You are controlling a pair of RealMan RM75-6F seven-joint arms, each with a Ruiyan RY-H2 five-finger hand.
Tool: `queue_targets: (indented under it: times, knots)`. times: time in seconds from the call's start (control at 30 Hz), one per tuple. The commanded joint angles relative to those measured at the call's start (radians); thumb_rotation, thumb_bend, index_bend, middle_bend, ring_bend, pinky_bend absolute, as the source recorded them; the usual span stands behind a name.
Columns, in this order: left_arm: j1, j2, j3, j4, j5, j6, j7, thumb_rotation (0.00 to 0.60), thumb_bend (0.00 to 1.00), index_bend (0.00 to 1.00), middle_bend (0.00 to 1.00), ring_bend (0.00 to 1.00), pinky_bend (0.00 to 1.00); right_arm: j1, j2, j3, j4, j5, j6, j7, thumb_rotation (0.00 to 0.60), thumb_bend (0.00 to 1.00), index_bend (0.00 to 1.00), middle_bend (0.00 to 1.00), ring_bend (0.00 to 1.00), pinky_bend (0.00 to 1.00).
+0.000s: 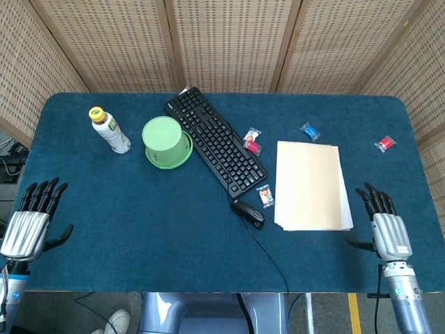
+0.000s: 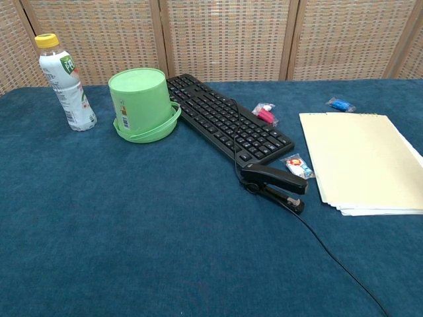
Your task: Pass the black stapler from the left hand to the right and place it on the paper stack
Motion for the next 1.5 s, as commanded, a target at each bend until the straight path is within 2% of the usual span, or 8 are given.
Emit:
queue_targets:
  times: [0.03,0.13,0.27,0.47,0.57,0.77,1.1,1.5]
  knots:
    - [0.013,-0.004,-0.001,0.022,0.021,0.001,-0.018,0.6,0.34,0.0,0.0,0.0,0.0,0.035,-0.002,0.025,-0.117,0.002,-0.002,-0.117,0.6,0.1,0.26,0.0,0.0,0.06]
    - [0.022,-0.007,-0.007,0.038,0.037,-0.009,-0.029,0.6,0.34,0.0,0.0,0.0,0.0,0.085,-0.029,0.054,-0.222,0.051,-0.044,-0.243,0.6,0.13,0.28,0.0,0.0,0.07]
    - [0.035,-0.001,-0.016,0.047,0.055,-0.015,-0.053,0.6,0.34,0.0,0.0,0.0,0.0,0.164,-0.114,0.099,-0.288,0.189,-0.099,-0.402,0.6,0.15,0.31,0.02,0.0,0.08]
    - [0.047,0.015,-0.035,0.049,0.063,-0.023,-0.093,0.6,0.34,0.0,0.0,0.0,0.0,0.267,-0.25,0.146,-0.278,0.353,-0.127,-0.553,0.6,0.16,0.33,0.03,0.0,0.08]
    - [0.053,0.026,-0.046,0.048,0.062,-0.035,-0.117,0.6,0.34,0.0,0.0,0.0,0.0,0.339,-0.33,0.185,-0.255,0.461,-0.129,-0.635,0.6,0.16,0.33,0.04,0.0,0.08]
    - [0.06,0.039,-0.06,0.043,0.067,-0.054,-0.137,0.6,0.34,0.0,0.0,0.0,0.0,0.43,-0.424,0.235,-0.214,0.597,-0.103,-0.728,0.6,0.16,0.36,0.05,0.0,0.08]
    - [0.071,0.049,-0.078,0.043,0.076,-0.078,-0.156,0.6,0.34,0.0,0.0,0.0,0.0,0.524,-0.515,0.245,-0.108,0.73,-0.083,-0.794,0.6,0.16,0.36,0.05,0.0,0.08]
    - [0.077,0.054,-0.093,0.044,0.085,-0.105,-0.174,0.6,0.34,0.0,0.0,0.0,0.0,0.571,-0.576,0.249,0.01,0.788,-0.083,-0.777,0.6,0.16,0.37,0.05,0.0,0.06]
